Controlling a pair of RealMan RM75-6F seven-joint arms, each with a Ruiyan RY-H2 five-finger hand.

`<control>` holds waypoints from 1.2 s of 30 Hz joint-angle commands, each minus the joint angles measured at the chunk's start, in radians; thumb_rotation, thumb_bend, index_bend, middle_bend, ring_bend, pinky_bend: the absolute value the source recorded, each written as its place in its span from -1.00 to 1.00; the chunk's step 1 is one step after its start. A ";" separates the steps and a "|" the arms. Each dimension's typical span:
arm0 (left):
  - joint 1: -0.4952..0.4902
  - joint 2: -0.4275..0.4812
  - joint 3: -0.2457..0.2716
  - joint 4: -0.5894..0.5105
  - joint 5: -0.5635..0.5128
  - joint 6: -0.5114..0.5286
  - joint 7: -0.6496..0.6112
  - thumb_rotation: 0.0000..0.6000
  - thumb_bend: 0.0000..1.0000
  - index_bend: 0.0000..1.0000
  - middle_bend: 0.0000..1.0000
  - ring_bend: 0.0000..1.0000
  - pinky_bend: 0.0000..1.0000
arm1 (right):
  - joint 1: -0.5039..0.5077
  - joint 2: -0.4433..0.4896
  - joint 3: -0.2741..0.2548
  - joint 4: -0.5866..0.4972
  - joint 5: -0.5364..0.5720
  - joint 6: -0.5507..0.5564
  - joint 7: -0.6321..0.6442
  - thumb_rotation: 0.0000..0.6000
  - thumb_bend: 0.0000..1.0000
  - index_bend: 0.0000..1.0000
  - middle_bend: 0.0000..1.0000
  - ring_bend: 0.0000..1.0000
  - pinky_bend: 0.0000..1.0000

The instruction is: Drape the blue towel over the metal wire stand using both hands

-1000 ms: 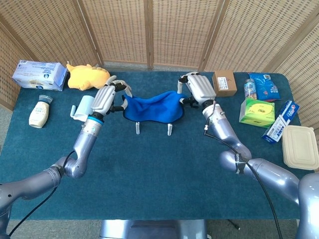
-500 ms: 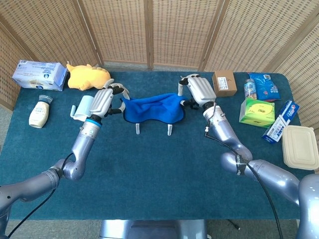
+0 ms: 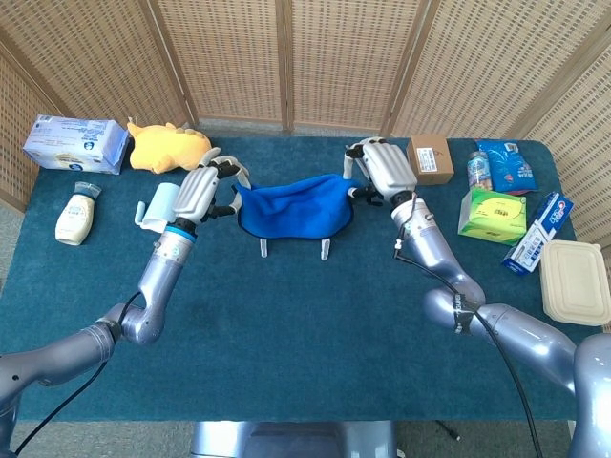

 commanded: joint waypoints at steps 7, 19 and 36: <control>0.003 0.007 -0.009 -0.008 -0.005 0.005 0.001 1.00 0.14 0.58 -0.20 -0.52 -0.88 | 0.006 0.007 0.007 0.005 -0.003 -0.001 -0.004 1.00 -0.19 1.00 0.00 -0.39 -0.55; 0.005 0.004 -0.003 0.000 -0.008 -0.001 0.010 1.00 0.13 0.58 -0.20 -0.52 -0.88 | -0.001 -0.004 -0.002 0.027 -0.001 -0.005 -0.002 1.00 -0.19 0.97 -0.01 -0.38 -0.55; 0.014 0.016 0.015 -0.005 0.002 -0.016 0.017 1.00 0.08 0.15 -0.39 -0.70 -0.94 | -0.014 0.019 -0.040 0.022 -0.041 -0.034 -0.014 1.00 -0.30 0.45 -0.29 -0.71 -0.66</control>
